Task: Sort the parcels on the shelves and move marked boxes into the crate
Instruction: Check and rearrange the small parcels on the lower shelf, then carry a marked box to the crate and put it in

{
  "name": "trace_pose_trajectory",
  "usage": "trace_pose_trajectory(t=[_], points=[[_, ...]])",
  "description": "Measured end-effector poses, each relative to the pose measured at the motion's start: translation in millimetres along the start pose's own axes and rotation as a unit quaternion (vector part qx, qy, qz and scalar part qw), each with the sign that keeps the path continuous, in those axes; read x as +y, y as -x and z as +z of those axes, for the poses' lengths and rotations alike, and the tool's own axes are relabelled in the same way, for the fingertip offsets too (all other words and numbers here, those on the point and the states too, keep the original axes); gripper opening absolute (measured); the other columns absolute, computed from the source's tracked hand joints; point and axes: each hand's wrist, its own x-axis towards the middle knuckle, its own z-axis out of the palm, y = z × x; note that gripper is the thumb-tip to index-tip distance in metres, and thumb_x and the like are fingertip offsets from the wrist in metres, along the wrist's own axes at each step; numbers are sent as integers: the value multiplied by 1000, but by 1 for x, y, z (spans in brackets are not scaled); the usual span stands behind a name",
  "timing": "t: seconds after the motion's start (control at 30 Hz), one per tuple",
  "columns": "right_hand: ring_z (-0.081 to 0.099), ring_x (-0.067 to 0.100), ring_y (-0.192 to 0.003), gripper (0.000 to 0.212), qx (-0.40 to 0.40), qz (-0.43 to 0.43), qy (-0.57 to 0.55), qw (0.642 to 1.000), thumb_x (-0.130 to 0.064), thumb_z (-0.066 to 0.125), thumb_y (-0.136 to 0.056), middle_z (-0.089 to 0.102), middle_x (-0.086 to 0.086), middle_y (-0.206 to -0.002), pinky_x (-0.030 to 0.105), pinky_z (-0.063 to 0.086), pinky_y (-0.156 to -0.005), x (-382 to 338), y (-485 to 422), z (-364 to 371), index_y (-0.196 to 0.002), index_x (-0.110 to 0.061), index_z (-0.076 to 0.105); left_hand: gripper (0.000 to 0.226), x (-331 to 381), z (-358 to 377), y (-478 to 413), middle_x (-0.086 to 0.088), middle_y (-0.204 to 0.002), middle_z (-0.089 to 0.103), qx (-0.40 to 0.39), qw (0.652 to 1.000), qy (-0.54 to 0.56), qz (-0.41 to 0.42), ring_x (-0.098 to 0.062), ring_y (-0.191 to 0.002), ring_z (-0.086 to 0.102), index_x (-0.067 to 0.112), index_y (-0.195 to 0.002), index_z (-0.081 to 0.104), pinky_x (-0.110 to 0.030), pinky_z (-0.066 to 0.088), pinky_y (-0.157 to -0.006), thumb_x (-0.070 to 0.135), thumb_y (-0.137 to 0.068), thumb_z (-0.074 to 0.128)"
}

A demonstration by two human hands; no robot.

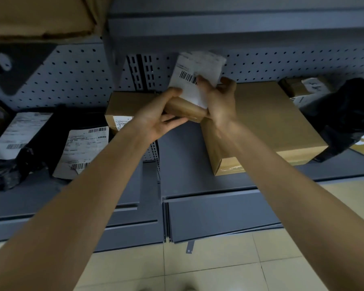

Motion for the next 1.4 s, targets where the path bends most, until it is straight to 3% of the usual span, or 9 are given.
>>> trace_pose_trajectory(t=[0.13, 0.27, 0.57, 0.8, 0.9, 1.0, 1.13, 1.23, 1.4], points=[[63, 19, -102, 42, -50, -8, 98, 994, -35, 64, -86, 64, 0, -114, 44, 53, -93, 0, 3, -1, -123, -20, 48, 53, -7, -3, 5, -9, -108, 57, 60, 986, -152, -13, -25, -100, 59, 16, -112, 54, -41, 57, -84, 42, -73, 78], [63, 19, -102, 38, -79, 14, 185, 979, -38, 55, -92, 65, 1, -116, 36, 53, -88, 3, 3, 3, -124, -17, 56, 58, -9, -11, 6, 1, -102, 62, 92, 964, -247, 35, -12, -93, 61, 17, -121, 58, -33, 57, -77, 47, -74, 75], [50, 20, -90, 49, -102, 91, 265, 955, -40, 33, -102, 55, 11, -128, 29, 37, -74, 42, 17, 29, -139, -9, 35, 34, -41, -26, -4, -2, -84, 62, 178, 946, -271, 22, -13, -72, 60, 12, -96, 59, -28, 56, -66, 42, -85, 67], [42, 28, -133, 75, -76, 66, 221, 970, -41, 44, -99, 35, 13, -152, 30, 37, -98, 46, 26, 32, -153, -11, 2, 71, -47, -26, 1, -8, -118, 60, 184, 931, -317, -6, -21, -101, 58, 8, -130, 51, -35, 51, -91, 63, -86, 52], [43, 28, -132, 73, -77, 14, 215, 973, -34, 56, -95, 39, 12, -149, 32, 38, -102, 22, 31, 28, -151, -9, 16, 80, -43, -11, 10, -8, -141, 42, 233, 930, -284, 28, -25, -125, 43, 11, -144, 31, -35, 41, -97, 63, -86, 50], [52, 19, -114, 58, -67, -32, 194, 978, -26, 61, -91, 53, 3, -133, 24, 42, -88, -5, 35, 3, -141, -12, 38, 72, -41, 20, 26, -10, -142, 35, 284, 913, -271, 110, -29, -129, 35, 12, -142, 32, -44, 36, -106, 53, -87, 54], [59, 22, -106, 38, 59, -54, 292, 953, -22, 59, -91, 63, 8, -118, 21, 40, -79, -23, 27, -79, -125, -7, 56, 68, -76, 62, 52, -1, -136, 39, 159, 936, -268, 163, -21, -124, 41, 19, -138, 36, -33, 37, -100, 49, -84, 64], [54, 37, -116, 38, 151, -47, 413, 897, -16, 50, -93, 60, 20, -124, 38, 47, -92, -13, 27, -158, -128, -2, 54, 86, -108, 71, 57, 8, -136, 39, 52, 952, -277, 120, -12, -122, 43, 26, -142, 29, -28, 35, -97, 51, -74, 75], [40, 38, -125, 40, 140, -71, 528, 835, -8, 46, -92, 51, 19, -135, 44, 36, -100, 28, 32, -204, -131, -2, 51, 99, -135, 70, 47, 5, -147, 38, 0, 942, -315, 119, -16, -132, 40, 38, -146, 23, -32, 33, -109, 36, -68, 84]])
